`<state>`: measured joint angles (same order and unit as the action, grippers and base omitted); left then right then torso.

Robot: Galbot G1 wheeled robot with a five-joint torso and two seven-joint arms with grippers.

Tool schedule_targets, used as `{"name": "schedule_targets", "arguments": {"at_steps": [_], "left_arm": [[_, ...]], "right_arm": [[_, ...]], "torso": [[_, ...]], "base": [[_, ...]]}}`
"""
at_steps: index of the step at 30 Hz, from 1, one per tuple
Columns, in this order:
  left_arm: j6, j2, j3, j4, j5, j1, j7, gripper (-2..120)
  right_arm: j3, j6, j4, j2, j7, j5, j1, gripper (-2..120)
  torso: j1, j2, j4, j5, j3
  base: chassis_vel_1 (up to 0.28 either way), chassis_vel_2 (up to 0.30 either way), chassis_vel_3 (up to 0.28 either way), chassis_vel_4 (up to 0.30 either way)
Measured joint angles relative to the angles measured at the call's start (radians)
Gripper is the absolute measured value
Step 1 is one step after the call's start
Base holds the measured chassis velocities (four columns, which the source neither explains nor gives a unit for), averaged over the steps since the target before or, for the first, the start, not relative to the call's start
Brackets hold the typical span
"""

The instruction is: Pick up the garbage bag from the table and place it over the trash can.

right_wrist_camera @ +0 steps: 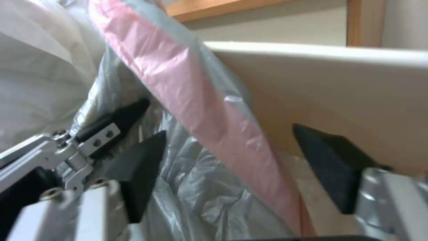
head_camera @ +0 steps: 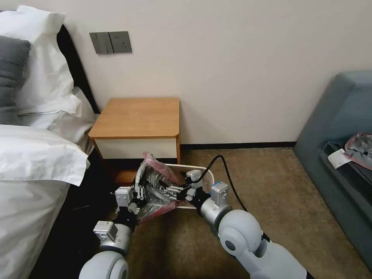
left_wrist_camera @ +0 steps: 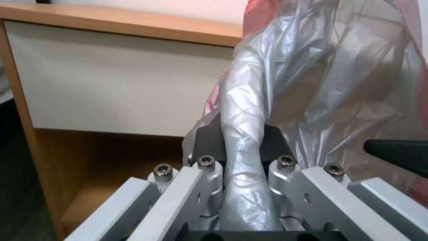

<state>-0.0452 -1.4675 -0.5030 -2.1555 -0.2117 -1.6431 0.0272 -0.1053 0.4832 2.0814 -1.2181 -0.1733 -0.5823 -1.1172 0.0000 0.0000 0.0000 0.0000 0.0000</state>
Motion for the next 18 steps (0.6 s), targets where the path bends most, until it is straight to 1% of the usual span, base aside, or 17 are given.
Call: {"name": "schedule_targets", "arguments": {"at_steps": [2, 3, 4, 6, 7, 10, 11, 12, 13, 14, 15, 18], "left_arm": [[0.000, -0.001, 0.002, 0.001, 0.000, 0.001, 0.000, 9], [0.000, -0.001, 0.002, 0.001, 0.000, 0.001, 0.000, 9], [0.000, -0.002, 0.003, 0.001, -0.001, 0.001, 0.000, 9], [0.001, -0.002, 0.003, 0.002, -0.001, 0.000, -0.002, 9], [0.001, -0.002, 0.003, 0.002, -0.001, 0.000, -0.002, 9], [0.001, -0.001, 0.000, 0.002, 0.000, -0.002, -0.002, 9], [0.001, -0.001, 0.000, 0.002, 0.000, -0.002, -0.002, 9], [0.001, -0.001, -0.001, 0.002, 0.001, -0.002, -0.002, 9], [0.001, 0.000, -0.003, 0.002, 0.001, -0.002, -0.002, 9], [0.001, 0.000, -0.004, 0.002, 0.001, -0.001, -0.002, 9], [0.001, 0.000, -0.004, 0.002, 0.001, -0.001, -0.002, 9], [0.002, 0.000, -0.005, 0.004, 0.001, 0.000, -0.002, 9]], "right_arm": [[-0.002, -0.003, -0.003, -0.004, 0.004, 0.009, -0.001, 65], [-0.002, -0.003, -0.003, -0.004, 0.004, 0.009, -0.001, 65], [-0.002, -0.004, -0.005, -0.006, 0.006, 0.013, -0.003, 61], [-0.002, -0.009, -0.009, -0.006, 0.013, 0.028, -0.008, 50], [-0.002, -0.009, -0.009, -0.006, 0.013, 0.028, -0.008, 50], [0.003, -0.012, -0.009, -0.006, 0.016, 0.029, -0.011, 36], [0.003, -0.012, -0.009, -0.006, 0.016, 0.029, -0.011, 36], [0.005, -0.013, -0.008, -0.006, 0.017, 0.029, -0.012, 32], [0.009, -0.014, -0.007, -0.006, 0.018, 0.029, -0.012, 29], [0.016, -0.015, -0.006, -0.007, 0.021, 0.031, -0.012, 22], [0.016, -0.015, -0.006, -0.007, 0.021, 0.031, -0.012, 22], [0.030, -0.020, -0.001, -0.006, 0.024, 0.033, -0.010, 7]], "torso": [[0.000, 0.000, 0.0000, 0.0000, 0.000], [0.000, 0.000, 0.0000, 0.0000, 0.000], [0.000, 0.000, 0.0000, 0.0000, 0.000], [0.000, 0.000, 0.0000, 0.0000, 0.000], [0.000, 0.000, 0.0000, 0.0000, 0.000], [0.000, 0.000, 0.0000, 0.0000, 0.000], [0.000, 0.000, 0.0000, 0.0000, 0.000], [0.000, 0.000, 0.0000, 0.0000, 0.000], [0.000, 0.000, 0.0000, 0.0000, 0.000], [0.000, 0.000, 0.0000, 0.0000, 0.000], [0.000, 0.000, 0.0000, 0.0000, 0.000], [0.000, 0.000, 0.0000, 0.0001, 0.000]], "base": [[0.000, 0.000, 0.000, 0.000], [0.000, 0.000, 0.000, 0.000], [0.000, 0.000, 0.000, 0.000], [0.000, 0.000, 0.000, 0.000], [0.000, 0.000, 0.000, 0.000], [0.000, 0.000, 0.000, 0.000], [0.000, 0.000, 0.000, 0.000], [0.000, 0.000, 0.000, 0.000], [0.000, 0.000, 0.000, 0.000], [0.000, 0.000, 0.000, 0.000], [0.000, 0.000, 0.000, 0.000], [0.000, 0.000, 0.000, 0.000]]}}
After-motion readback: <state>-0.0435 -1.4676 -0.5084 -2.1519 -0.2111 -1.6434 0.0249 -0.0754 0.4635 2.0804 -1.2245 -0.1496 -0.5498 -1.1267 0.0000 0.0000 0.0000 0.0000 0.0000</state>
